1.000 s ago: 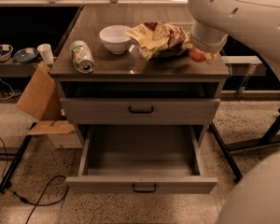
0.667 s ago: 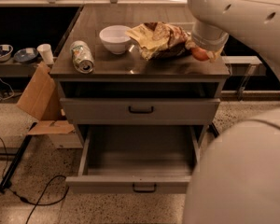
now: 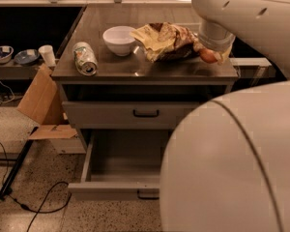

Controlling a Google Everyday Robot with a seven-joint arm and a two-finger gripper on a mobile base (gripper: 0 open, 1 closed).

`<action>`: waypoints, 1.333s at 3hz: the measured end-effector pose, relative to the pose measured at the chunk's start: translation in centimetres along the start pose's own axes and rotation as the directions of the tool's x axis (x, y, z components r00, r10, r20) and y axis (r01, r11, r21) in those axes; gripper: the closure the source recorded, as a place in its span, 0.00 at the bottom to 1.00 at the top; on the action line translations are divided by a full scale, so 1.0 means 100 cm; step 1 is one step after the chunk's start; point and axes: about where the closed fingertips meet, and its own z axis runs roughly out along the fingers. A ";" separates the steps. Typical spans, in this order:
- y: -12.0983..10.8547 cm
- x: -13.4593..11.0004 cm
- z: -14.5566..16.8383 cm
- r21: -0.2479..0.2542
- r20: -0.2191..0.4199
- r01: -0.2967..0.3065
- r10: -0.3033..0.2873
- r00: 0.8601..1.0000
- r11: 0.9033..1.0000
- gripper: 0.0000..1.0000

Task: Pick apple from middle drawer and place on counter

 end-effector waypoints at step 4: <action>-0.009 -0.005 0.006 0.036 -0.048 -0.052 0.054 0.997 0.998 0.00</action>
Offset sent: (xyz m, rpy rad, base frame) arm 0.0066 -0.0084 -0.0089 0.0389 0.0542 -0.0634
